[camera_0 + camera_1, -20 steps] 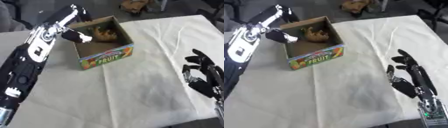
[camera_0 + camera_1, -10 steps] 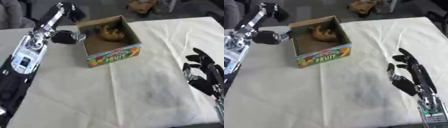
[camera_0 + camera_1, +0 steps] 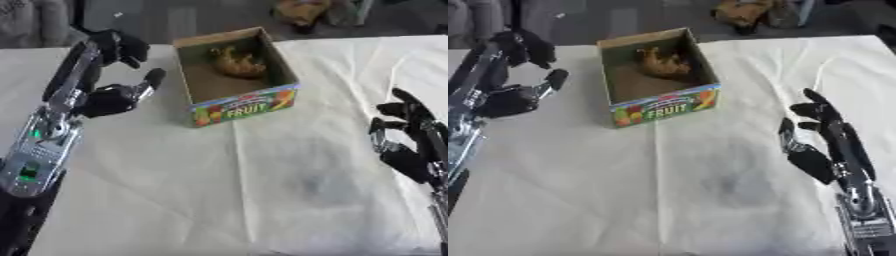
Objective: Pick up objects on the table and place them in the box.
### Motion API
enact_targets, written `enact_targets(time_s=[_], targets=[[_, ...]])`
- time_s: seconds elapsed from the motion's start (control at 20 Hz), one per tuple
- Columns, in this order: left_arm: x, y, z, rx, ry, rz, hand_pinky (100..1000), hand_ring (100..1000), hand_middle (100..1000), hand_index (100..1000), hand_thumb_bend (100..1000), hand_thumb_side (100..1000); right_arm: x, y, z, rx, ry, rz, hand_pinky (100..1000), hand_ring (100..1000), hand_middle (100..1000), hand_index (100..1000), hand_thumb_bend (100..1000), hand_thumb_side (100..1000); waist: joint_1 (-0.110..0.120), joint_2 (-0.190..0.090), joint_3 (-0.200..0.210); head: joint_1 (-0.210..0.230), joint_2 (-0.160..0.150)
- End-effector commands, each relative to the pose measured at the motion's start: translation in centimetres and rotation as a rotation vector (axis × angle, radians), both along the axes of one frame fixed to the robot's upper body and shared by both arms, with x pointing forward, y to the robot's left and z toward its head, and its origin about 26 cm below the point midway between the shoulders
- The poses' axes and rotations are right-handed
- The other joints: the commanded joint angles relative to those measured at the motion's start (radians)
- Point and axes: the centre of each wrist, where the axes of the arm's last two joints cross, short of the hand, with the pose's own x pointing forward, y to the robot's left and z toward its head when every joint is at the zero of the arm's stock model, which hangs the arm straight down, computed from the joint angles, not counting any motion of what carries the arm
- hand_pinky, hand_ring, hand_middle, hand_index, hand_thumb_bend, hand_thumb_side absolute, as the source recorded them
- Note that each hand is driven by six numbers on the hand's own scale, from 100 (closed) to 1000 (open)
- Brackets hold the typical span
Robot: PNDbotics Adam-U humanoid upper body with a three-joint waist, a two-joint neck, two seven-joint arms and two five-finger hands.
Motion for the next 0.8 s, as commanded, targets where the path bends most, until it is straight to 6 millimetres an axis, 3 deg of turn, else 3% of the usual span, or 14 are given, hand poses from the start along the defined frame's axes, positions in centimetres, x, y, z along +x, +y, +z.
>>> enact_targets(time_s=[0.05,0.8], targets=[[-0.6,0.3,0.3,-0.046,-0.021,0.026,611,627,553,657,422,326,0.0,-0.6,0.8,-0.010,-0.028,-0.013,750,834,736,978,100,337,-0.002,-0.016,0.006,0.008,0.013],[-2.3,0.5,-3.6,-0.172,0.065,0.103,598,595,525,639,416,373,0.1,-0.8,0.9,-0.004,-0.039,-0.035,742,827,726,967,100,332,-0.002,-0.018,0.011,0.008,0.014]])
